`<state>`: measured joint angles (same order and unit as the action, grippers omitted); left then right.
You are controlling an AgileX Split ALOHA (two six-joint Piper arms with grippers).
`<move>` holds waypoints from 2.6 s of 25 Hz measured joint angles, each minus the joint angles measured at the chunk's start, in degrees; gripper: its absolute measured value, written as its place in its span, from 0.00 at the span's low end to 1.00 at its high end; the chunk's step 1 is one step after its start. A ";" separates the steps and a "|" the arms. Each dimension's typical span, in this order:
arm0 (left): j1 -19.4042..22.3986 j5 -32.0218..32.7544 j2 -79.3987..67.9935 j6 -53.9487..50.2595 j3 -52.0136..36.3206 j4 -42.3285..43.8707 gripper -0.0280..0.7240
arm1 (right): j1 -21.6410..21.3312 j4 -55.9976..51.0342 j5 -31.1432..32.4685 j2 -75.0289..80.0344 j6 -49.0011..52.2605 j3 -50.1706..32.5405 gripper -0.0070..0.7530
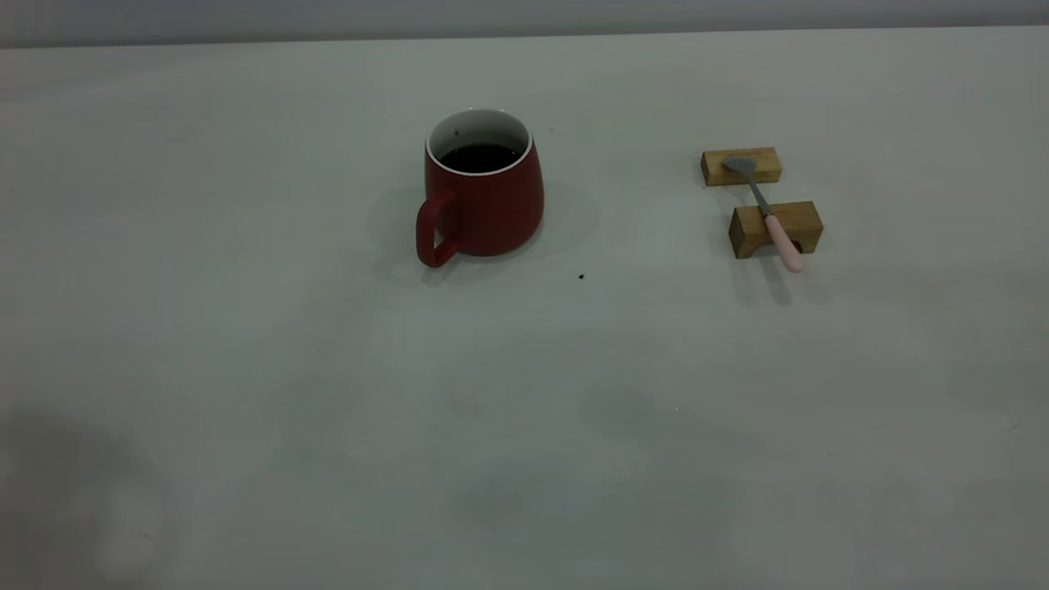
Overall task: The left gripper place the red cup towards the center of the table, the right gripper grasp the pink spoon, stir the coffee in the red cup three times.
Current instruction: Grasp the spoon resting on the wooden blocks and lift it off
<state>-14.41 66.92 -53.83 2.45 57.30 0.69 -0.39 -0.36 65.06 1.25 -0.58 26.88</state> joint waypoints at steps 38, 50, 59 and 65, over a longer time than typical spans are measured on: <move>14.53 -2.14 54.92 -4.42 -29.43 1.07 0.58 | 0.00 -33.24 -29.74 40.46 -26.87 3.56 0.58; 14.53 -2.14 54.92 -4.42 -29.43 1.07 0.58 | 0.00 -59.20 -33.67 79.20 -54.13 14.46 0.59; 14.53 -2.14 54.92 -4.42 -29.43 1.07 0.58 | 6.16 -46.82 -37.32 103.12 -46.24 26.24 0.59; 14.53 -2.14 54.92 -4.42 -29.43 1.07 0.58 | 11.03 -24.63 -35.94 114.09 -19.93 36.05 0.59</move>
<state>0.11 64.78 1.08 -1.97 27.87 1.76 10.64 -24.99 29.12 115.35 -20.51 62.93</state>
